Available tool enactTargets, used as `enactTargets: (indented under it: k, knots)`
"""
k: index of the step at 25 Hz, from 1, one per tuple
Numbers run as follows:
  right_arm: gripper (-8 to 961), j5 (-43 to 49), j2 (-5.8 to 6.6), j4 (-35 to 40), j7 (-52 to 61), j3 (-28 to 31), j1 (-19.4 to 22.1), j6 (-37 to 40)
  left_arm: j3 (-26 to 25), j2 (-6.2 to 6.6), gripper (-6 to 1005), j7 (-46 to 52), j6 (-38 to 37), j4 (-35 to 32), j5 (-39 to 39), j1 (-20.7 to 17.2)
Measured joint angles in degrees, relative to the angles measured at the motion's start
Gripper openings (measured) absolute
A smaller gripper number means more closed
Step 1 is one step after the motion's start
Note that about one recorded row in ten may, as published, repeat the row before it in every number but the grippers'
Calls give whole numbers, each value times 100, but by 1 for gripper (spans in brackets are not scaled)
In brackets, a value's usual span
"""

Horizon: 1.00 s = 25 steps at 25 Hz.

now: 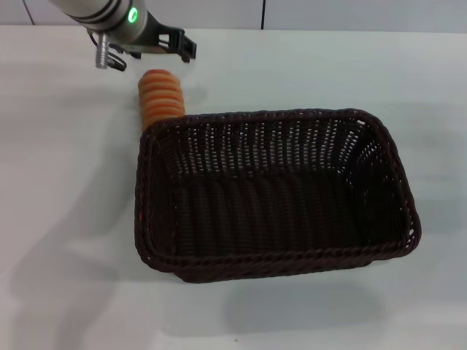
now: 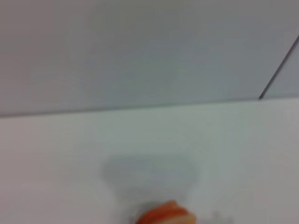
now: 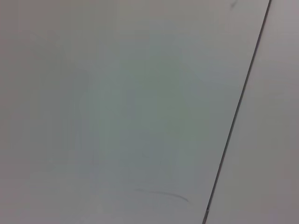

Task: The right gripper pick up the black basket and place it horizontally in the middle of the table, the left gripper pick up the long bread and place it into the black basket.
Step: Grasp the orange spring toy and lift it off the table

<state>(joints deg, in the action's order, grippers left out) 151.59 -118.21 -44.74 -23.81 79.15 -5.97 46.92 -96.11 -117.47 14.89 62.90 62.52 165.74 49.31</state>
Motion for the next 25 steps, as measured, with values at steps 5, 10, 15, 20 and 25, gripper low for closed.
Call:
enactTargets:
  k: [5, 10, 15, 20, 25]
  knots:
    - [384, 5, 0, 10, -2, 0, -1, 50, -9, 5, 847, 6, 26, -816, 3, 445]
    - [383, 9, 0, 15, -5, 3, -1, 102, 43, -8, 847, 6, 42, -1311, -5, 700]
    - [383, 11, -22, 22, -6, 10, 13, 227, 61, -20, 847, 15, -51, -1694, -9, 778]
    - [383, 18, -47, -4, -11, 13, 62, 241, 67, -37, 847, 20, -313, -2031, -13, 765]
    - [383, 22, -57, -16, -17, -19, 68, 289, 67, -58, 847, 11, -375, -2073, -16, 757]
